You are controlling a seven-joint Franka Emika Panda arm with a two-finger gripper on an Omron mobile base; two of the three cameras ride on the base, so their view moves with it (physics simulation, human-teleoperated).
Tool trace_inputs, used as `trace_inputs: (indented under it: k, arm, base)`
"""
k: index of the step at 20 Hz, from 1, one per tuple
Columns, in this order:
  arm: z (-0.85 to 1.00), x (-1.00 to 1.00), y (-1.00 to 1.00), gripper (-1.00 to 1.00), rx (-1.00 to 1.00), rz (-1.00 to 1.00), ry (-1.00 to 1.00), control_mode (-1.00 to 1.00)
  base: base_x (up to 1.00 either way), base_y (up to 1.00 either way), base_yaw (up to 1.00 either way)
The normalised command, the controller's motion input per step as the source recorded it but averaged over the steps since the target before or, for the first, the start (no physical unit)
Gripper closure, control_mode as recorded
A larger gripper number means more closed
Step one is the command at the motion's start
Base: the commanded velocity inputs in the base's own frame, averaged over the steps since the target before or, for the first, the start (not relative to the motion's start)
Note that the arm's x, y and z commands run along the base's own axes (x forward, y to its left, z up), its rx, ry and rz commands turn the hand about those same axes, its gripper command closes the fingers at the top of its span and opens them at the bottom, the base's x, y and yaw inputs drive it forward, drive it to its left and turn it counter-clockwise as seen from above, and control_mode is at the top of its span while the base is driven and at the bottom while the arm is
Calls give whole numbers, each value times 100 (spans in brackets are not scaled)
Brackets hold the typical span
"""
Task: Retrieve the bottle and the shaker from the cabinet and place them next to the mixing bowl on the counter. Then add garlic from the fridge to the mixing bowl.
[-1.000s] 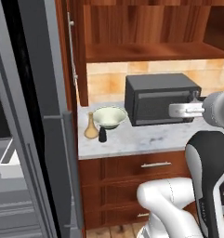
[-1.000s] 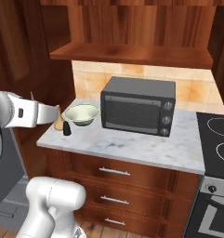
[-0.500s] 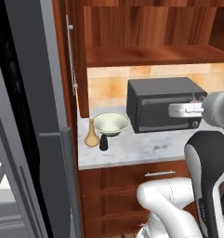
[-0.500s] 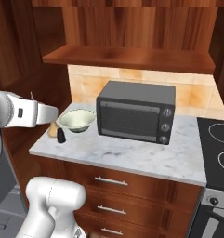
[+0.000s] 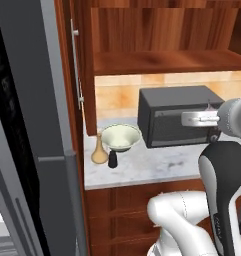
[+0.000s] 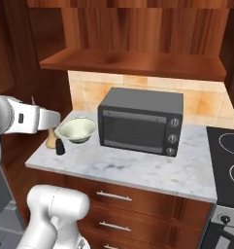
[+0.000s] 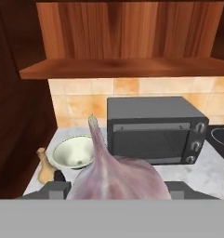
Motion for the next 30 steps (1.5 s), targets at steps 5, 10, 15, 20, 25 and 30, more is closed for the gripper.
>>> trace_inputs:
  k: [5,10,15,20,25,30]
  arm:
    - [0,0,0,100,0,0,0,100]
    - [0,0,0,100,0,0,0,100]
    - [0,0,0,100,0,0,0,100]
    - [-2,7,0,100,0,0,0,-100]
    - [-14,18,0,100,0,13,0,-100]
    - [-26,8,0,100,0,23,0,-100]
  base:
    - [41,0,0]
    - [35,0,0]
    - [24,0,0]
    - [9,0,0]
    - [0,0,0]
    - [0,0,0]
